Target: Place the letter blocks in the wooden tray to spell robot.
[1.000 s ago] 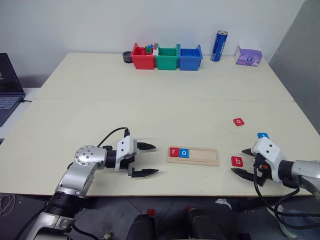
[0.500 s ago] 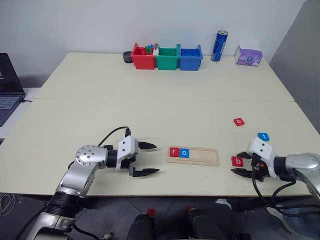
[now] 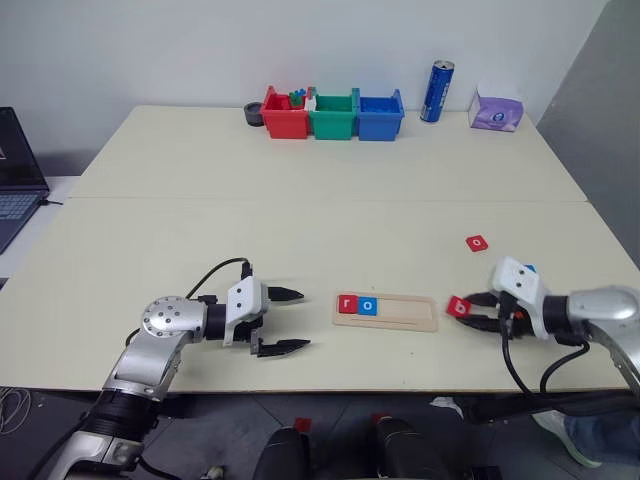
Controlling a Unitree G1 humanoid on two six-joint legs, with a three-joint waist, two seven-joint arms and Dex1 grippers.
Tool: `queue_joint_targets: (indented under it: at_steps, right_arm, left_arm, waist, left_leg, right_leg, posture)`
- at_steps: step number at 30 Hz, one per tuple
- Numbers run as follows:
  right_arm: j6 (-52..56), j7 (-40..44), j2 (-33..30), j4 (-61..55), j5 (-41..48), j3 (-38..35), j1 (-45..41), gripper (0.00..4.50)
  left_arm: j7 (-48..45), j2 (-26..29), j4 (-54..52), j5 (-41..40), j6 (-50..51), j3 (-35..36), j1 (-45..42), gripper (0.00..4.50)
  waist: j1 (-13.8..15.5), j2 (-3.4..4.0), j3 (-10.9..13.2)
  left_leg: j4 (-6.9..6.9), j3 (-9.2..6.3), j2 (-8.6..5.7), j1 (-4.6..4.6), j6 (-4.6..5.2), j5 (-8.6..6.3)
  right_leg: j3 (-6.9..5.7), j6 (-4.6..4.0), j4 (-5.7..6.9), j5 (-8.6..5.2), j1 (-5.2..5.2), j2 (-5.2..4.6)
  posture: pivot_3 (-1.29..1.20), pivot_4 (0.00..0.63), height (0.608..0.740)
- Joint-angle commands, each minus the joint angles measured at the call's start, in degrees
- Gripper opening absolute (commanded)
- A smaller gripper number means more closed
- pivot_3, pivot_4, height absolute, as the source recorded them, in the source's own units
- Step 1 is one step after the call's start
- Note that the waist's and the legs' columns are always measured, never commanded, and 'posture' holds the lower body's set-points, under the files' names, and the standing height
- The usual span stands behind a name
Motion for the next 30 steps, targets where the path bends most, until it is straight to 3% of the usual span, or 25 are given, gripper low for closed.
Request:
queue_joint_targets:
  at_steps: [1,12,30]
  right_arm:
    - [1.66,0.07,2.12,-4.36,-0.08,4.81,-4.23,1.45]
    - [1.66,-0.57,8.74,1.93,-7.39,16.94,-13.51,1.45]
    - [-4.44,3.60,10.63,8.92,-12.50,20.32,-17.02,1.45]
  left_arm:
    - [0.70,0.91,-0.91,-0.35,-0.54,1.76,0.26,4.50]
    - [2.93,1.28,-4.38,-0.51,2.62,1.84,-0.69,4.50]
    - [4.10,0.92,-7.56,-0.60,4.90,1.51,-0.60,4.50]
  waist:
    - [0.09,-0.07,0.04]
    - [0.31,-0.16,0.12]
    - [0.18,-0.16,0.13]
  left_leg:
    - [0.00,0.00,0.00,-0.01,0.00,0.00]
    - [0.04,-0.04,-0.06,-0.11,0.00,0.00]
    - [0.03,-0.02,-0.03,-0.10,0.00,0.00]
  right_leg:
    - [-0.02,0.00,-0.01,0.00,0.00,0.00]
    - [-0.06,-0.13,-0.04,0.08,-0.02,-0.20]
    - [-0.16,-0.27,0.00,0.16,-0.03,-0.17]
  posture:
    - [0.00,0.150,0.740]
    - [0.00,0.150,0.740]
    - [0.00,0.150,0.740]
